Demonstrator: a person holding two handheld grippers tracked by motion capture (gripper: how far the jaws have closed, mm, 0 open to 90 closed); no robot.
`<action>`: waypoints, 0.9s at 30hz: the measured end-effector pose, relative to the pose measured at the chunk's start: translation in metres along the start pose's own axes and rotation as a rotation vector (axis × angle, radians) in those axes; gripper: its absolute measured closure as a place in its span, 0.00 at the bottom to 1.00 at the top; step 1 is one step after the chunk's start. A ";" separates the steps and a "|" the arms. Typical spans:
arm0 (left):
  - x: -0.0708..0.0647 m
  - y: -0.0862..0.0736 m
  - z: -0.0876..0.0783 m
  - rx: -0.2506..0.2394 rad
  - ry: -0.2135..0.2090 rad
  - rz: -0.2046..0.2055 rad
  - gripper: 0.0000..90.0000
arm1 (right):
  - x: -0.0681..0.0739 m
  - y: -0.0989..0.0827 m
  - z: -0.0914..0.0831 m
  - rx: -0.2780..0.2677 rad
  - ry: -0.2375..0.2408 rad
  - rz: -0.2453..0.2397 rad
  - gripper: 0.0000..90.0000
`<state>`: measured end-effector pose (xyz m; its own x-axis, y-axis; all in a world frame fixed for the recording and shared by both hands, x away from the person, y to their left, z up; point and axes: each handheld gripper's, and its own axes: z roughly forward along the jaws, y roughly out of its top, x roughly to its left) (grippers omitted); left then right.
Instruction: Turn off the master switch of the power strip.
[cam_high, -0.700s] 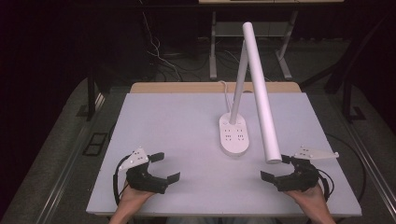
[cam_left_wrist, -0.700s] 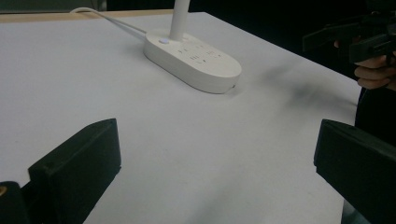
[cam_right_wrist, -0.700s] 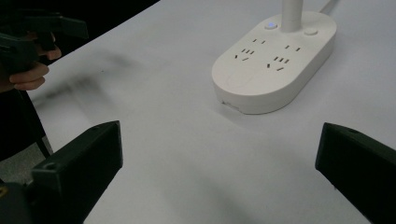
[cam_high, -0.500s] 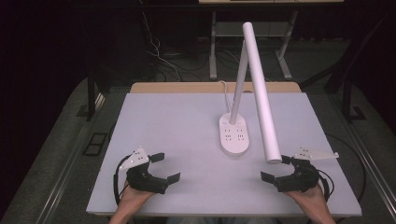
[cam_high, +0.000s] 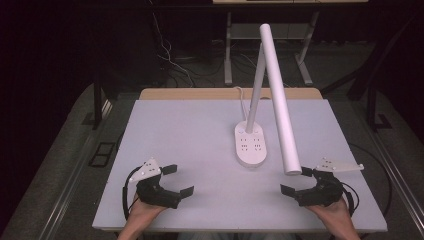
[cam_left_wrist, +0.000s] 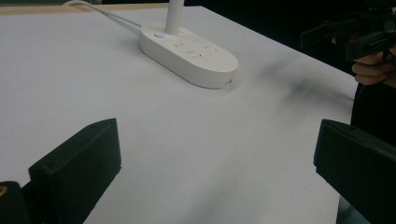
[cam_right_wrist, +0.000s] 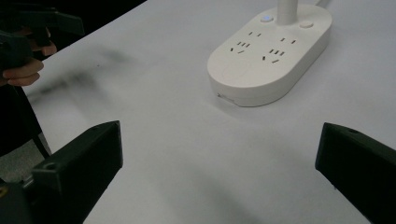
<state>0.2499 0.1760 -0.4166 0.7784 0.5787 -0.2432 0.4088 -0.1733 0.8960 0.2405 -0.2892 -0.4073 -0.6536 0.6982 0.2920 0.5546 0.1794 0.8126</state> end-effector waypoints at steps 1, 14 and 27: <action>0.000 0.000 0.000 0.003 -0.001 0.000 0.00 | 0.000 0.000 0.000 0.000 0.000 0.000 0.00; -0.004 0.003 0.005 0.045 -0.018 0.016 0.00 | -0.001 -0.001 -0.001 0.007 -0.003 0.006 0.00; -0.006 0.012 0.011 0.109 -0.043 0.039 0.00 | -0.003 -0.002 -0.004 0.006 -0.007 0.011 0.00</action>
<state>0.2554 0.1621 -0.4080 0.8134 0.5358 -0.2266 0.4252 -0.2817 0.8602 0.2392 -0.2939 -0.4078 -0.6437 0.7050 0.2976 0.5649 0.1753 0.8063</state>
